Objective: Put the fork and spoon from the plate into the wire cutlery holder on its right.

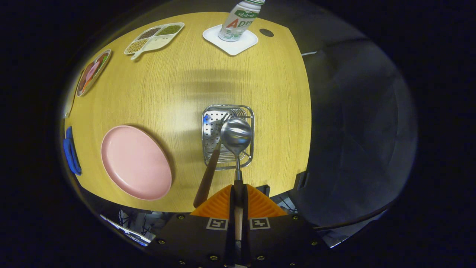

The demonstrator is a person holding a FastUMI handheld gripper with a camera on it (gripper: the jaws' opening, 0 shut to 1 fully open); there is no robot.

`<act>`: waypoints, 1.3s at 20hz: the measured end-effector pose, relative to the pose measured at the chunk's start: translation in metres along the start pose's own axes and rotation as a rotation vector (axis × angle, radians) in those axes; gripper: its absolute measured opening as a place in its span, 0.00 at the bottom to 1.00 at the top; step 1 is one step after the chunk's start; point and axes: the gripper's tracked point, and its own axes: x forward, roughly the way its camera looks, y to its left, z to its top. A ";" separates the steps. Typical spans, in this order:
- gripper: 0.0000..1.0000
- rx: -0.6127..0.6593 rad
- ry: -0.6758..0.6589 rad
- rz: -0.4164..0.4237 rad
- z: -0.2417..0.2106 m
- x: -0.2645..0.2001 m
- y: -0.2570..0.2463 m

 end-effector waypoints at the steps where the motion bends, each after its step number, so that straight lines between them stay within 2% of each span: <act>1: 0.08 0.000 -0.004 0.006 0.002 0.000 0.001; 4: 0.14 0.048 -0.021 0.026 0.008 -0.008 0.004; 5: 0.23 0.068 -0.029 0.039 0.007 -0.006 0.004; 11: 0.24 0.093 -0.068 0.050 0.006 -0.017 0.006; 13: 0.24 0.109 -0.125 0.067 0.014 -0.026 0.010; 17: 0.24 0.204 -0.314 0.093 0.037 -0.059 0.008; 20: 0.25 0.286 -0.550 0.032 0.056 -0.105 -0.015; 26: 0.24 0.409 -1.000 -0.047 0.058 -0.225 -0.042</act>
